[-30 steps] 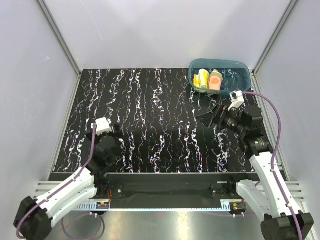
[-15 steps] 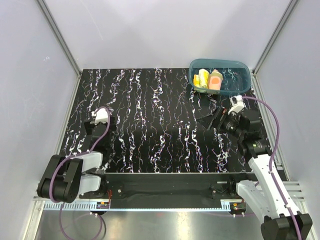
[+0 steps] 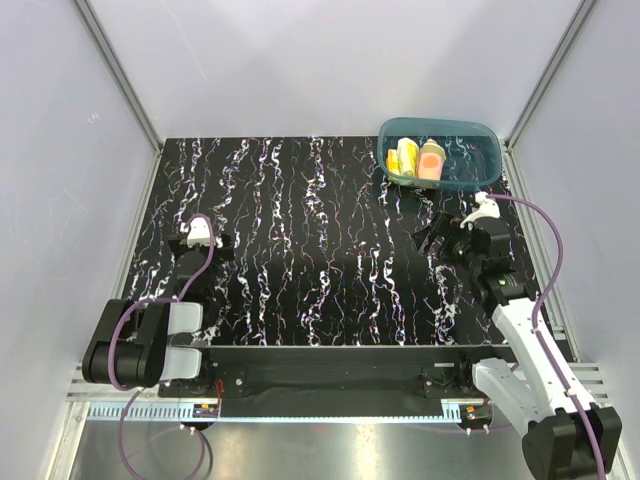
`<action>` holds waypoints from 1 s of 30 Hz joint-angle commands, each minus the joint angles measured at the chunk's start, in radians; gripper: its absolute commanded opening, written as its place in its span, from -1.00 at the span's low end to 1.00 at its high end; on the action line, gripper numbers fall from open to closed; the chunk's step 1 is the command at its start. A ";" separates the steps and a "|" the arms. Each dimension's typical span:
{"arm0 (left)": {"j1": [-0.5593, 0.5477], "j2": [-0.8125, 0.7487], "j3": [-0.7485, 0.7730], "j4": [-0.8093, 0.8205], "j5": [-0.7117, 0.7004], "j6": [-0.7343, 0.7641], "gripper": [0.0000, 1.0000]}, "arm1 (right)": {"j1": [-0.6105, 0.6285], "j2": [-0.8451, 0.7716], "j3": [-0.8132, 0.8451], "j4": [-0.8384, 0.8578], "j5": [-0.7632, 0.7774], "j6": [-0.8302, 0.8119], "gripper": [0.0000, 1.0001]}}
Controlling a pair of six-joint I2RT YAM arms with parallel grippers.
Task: Roll the towels
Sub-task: Place the rolled towel into the container
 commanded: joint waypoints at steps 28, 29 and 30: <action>0.007 0.000 0.013 0.100 0.032 -0.022 0.98 | -0.264 0.519 -0.320 1.178 0.163 -0.331 0.99; 0.007 0.000 0.013 0.100 0.032 -0.022 0.98 | -0.266 0.533 -0.319 1.203 0.161 -0.338 0.99; 0.007 0.000 0.011 0.100 0.032 -0.024 0.98 | -0.273 0.580 -0.325 1.241 0.160 -0.333 0.99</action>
